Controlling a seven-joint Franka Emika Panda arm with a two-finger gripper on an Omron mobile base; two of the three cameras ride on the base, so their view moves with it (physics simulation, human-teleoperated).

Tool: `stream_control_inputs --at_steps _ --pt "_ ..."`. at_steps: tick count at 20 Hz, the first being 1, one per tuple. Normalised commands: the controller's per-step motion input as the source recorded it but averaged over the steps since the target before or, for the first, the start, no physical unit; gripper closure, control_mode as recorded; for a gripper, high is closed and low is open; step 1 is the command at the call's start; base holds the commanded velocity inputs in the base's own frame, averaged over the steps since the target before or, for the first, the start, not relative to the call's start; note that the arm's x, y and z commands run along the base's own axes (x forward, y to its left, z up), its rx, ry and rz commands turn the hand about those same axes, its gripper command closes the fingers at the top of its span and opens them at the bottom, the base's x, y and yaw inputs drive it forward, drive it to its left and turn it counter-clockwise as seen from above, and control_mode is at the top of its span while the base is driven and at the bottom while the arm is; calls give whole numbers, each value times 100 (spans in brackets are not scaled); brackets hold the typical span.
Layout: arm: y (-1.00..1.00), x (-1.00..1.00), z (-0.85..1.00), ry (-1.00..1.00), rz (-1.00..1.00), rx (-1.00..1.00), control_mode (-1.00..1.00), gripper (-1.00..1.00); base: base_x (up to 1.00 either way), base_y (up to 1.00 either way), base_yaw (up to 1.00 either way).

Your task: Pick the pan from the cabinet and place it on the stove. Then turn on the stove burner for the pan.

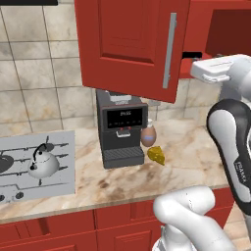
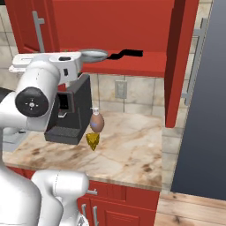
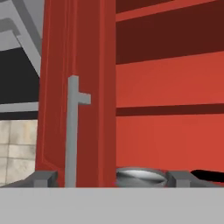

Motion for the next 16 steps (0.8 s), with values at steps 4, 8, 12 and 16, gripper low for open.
stream_control_inputs --at_steps 4,8,12,16 --pt "-47 -22 0 5 5 5 -100 -100 0 0 0" --pt "-33 -2 -19 0 16 9 -100 -100 0 0 0" --pt "-8 14 -32 4 11 14 -100 -100 0 0 0" --pt "-2 24 -14 13 8 14 -100 -100 0 0 0"
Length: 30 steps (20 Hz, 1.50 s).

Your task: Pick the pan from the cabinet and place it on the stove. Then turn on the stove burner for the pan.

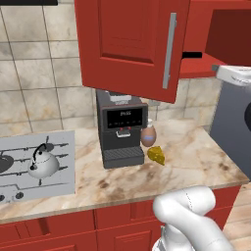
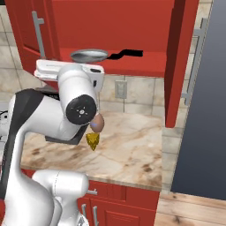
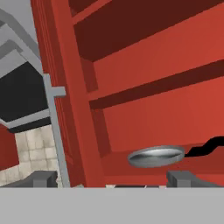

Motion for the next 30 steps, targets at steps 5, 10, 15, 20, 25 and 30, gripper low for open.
stream_control_inputs --at_steps 5,10,15,20,25,30 --pt "0 24 0 21 3 9 -100 -100 0 0 0" --pt "0 5 -5 21 0 4 -100 -100 0 0 0" --pt "0 9 -15 20 1 5 -100 -100 0 0 0" --pt "0 18 -25 17 2 9 -100 -100 0 0 0" --pt "0 24 -44 9 2 10 -100 -100 0 0 0" --pt "0 39 -26 10 2 13 -100 -100 0 0 0"
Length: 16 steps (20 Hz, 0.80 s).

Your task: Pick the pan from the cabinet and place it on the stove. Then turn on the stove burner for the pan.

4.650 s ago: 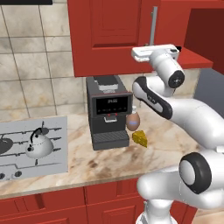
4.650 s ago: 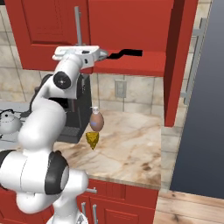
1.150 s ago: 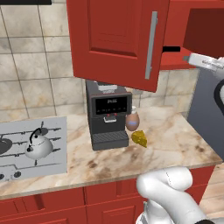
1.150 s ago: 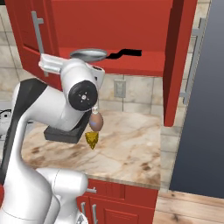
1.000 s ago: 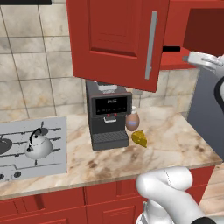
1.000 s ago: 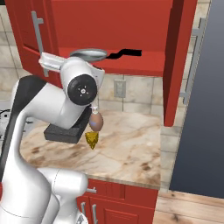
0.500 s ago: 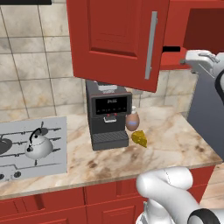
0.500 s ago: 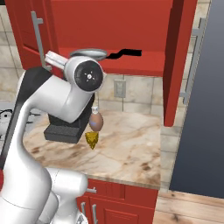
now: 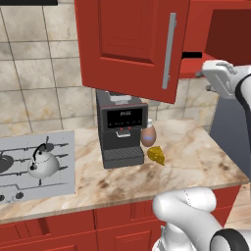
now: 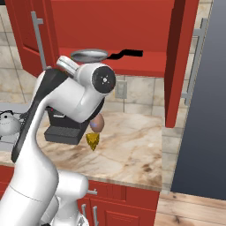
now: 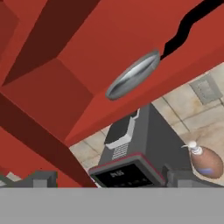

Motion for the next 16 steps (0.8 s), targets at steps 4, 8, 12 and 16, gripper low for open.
stream_control_inputs --at_steps 4,8,12,16 --pt "0 40 -10 10 6 19 -100 -100 0 0 0" --pt "0 35 -1 14 8 17 -100 -100 0 0 0" --pt "10 26 0 14 13 14 -100 -100 0 0 0" --pt "21 18 0 13 15 7 -100 -100 0 0 0"
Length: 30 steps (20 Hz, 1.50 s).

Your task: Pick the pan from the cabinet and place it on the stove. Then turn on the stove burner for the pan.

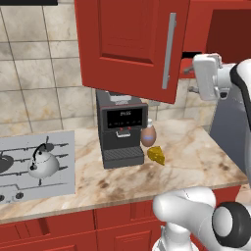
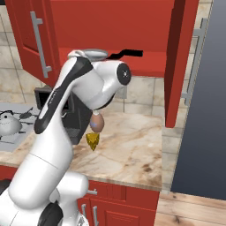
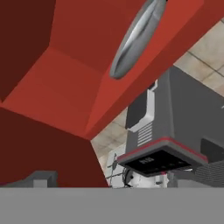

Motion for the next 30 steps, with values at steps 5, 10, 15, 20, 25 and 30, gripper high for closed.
stream_control_inputs --at_steps 5,10,15,20,25,30 --pt "30 4 0 11 14 5 -100 -100 0 0 0" --pt "39 0 0 10 11 5 -100 -100 0 0 0" --pt "52 -22 0 5 11 3 -100 -100 0 0 0" --pt "51 -67 0 0 9 0 -100 -100 0 0 0" --pt "54 -73 0 0 8 0 -100 -100 0 0 0" --pt "70 -50 0 1 7 0 -100 -100 0 0 0"
